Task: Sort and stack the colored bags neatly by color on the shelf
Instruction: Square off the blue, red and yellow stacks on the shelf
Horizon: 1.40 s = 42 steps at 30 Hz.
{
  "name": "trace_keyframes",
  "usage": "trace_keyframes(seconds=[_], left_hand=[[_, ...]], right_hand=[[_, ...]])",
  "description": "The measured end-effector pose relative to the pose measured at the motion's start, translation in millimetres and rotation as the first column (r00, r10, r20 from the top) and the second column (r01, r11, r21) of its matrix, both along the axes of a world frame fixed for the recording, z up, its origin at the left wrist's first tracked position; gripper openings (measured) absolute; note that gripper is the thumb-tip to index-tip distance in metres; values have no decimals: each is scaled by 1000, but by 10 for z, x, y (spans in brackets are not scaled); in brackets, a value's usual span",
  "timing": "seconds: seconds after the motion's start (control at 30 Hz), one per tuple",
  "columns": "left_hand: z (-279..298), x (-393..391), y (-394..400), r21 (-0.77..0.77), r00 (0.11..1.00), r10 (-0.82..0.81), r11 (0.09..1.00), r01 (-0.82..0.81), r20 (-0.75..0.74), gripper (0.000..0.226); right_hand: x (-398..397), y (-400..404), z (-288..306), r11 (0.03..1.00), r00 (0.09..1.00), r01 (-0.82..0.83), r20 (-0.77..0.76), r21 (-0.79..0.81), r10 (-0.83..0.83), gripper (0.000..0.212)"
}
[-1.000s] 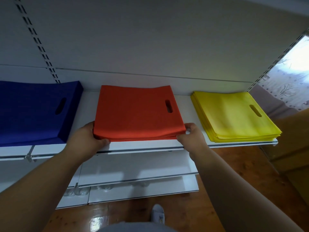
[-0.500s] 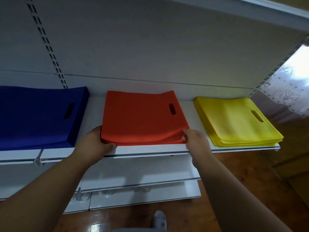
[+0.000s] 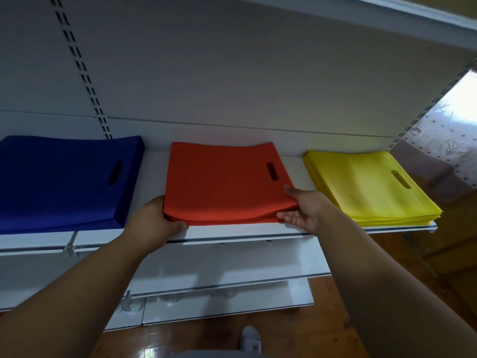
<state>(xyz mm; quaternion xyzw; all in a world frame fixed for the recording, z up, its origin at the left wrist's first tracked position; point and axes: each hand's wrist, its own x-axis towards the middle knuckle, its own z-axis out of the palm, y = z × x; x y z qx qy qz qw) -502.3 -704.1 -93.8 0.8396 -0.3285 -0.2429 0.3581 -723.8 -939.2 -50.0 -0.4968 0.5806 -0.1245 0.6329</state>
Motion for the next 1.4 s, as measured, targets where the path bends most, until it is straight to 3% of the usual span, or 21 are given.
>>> trace_keyframes(seconds=[0.17,0.3,0.37,0.5,0.57,0.7,0.8,0.93,1.07,1.17,1.23,1.4], left_hand=[[29,10,-4,17,1000,-13,1000,13,-8,29],[52,20,13,21,998,-22,1000,23,-54,39],[74,15,19,26,996,-30,999,32,-88,45],[140,15,19,2,985,-72,997,73,-159,39],[188,4,1,-53,961,-27,998,12,-275,32],[228,22,-120,-12,756,220,958,-288,-617,42],[256,46,-218,-14,653,249,929,-370,-715,33],[289,46,-313,-7,589,244,921,-390,-770,27],[272,30,-360,36,640,281,929,-367,-715,28],[301,14,-378,39,650,271,937,-348,-710,28],[314,14,-371,31,623,254,938,-345,-740,25],[315,-20,-341,19,508,232,921,-390,-829,19]], right_hand=[[-57,15,-130,982,998,-48,-52,-184,39,32],[-79,53,-168,872,928,-204,-372,-445,28,41],[-78,100,-160,853,889,-259,-457,-453,27,51],[-103,168,-207,872,916,-213,-402,-441,20,52],[-146,201,-266,852,934,-214,-354,-477,36,47],[-253,212,-393,722,875,-431,-445,-541,189,56],[-258,143,-376,629,816,-545,-525,-554,244,74],[-279,143,-328,541,786,-607,-540,-582,300,76],[-257,126,-327,493,791,-603,-551,-627,266,64],[-233,125,-280,471,767,-630,-592,-618,248,79],[-239,133,-260,484,763,-630,-600,-607,240,86],[-236,140,-312,490,778,-608,-592,-624,211,79]])
